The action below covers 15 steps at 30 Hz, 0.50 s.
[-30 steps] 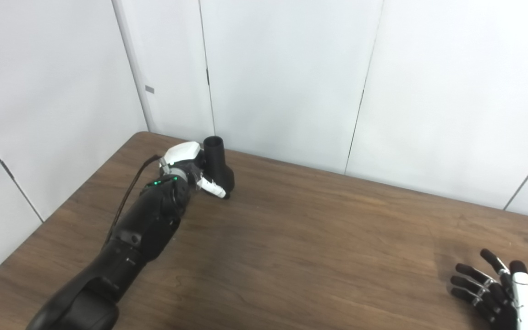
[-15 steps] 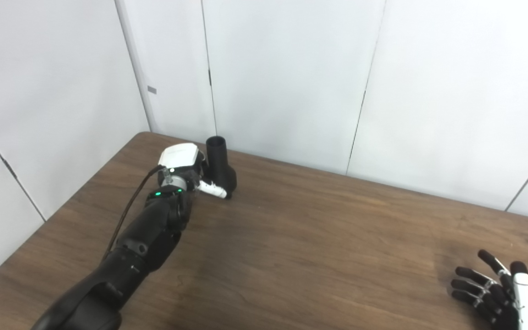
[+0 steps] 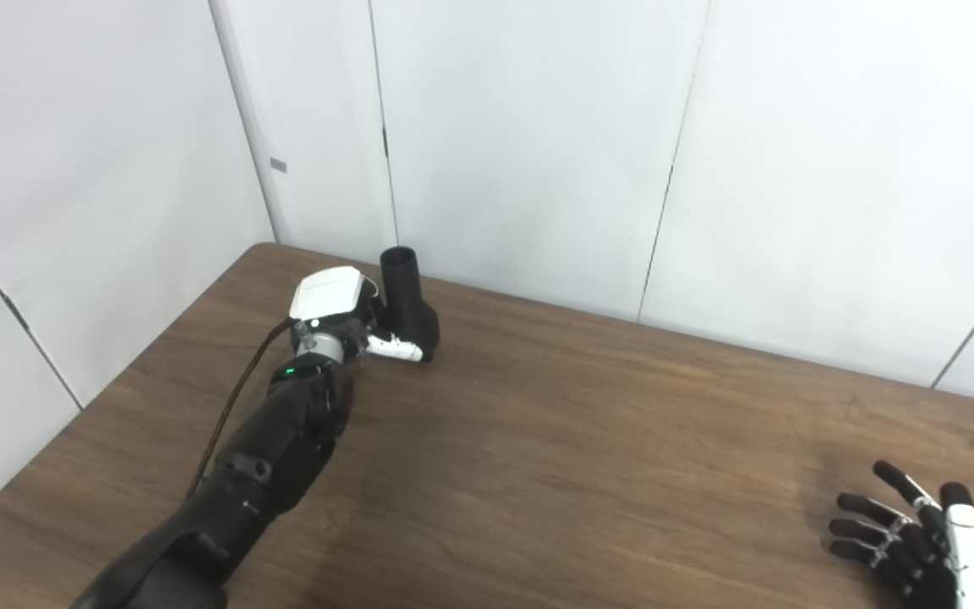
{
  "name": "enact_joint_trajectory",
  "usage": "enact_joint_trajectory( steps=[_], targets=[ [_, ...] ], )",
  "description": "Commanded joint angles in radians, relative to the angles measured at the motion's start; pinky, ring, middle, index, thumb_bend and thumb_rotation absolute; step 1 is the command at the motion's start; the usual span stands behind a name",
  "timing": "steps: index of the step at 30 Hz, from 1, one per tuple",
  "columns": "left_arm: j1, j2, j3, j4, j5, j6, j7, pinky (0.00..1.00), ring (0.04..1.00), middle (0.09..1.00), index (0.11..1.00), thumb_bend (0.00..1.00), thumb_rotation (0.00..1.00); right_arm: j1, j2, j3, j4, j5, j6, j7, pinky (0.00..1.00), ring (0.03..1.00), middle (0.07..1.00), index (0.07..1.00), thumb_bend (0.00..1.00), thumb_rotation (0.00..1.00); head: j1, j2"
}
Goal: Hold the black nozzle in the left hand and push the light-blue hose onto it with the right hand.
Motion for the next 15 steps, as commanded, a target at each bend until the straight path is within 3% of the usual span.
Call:
enact_joint_trajectory(
  steps=[1, 15],
  targets=[
    [-0.016, 0.013, -0.005, -0.036, -0.004, -0.023, 0.003, 0.85, 0.720, 0.643, 0.482, 0.52, 0.05, -0.002, -0.012, 0.002, -0.006, -0.007, -0.012, 0.004, 0.54, 0.580, 0.634, 0.840, 0.30, 1.00, 0.000, 0.003],
    [0.005, 0.025, -0.037, -0.101, 0.024, -0.014, -0.016, 0.85, 0.729, 0.636, 0.483, 0.52, 0.05, -0.003, -0.010, 0.003, -0.012, 0.001, -0.005, 0.006, 0.51, 0.564, 0.628, 0.838, 0.30, 1.00, -0.004, 0.009]
  ],
)
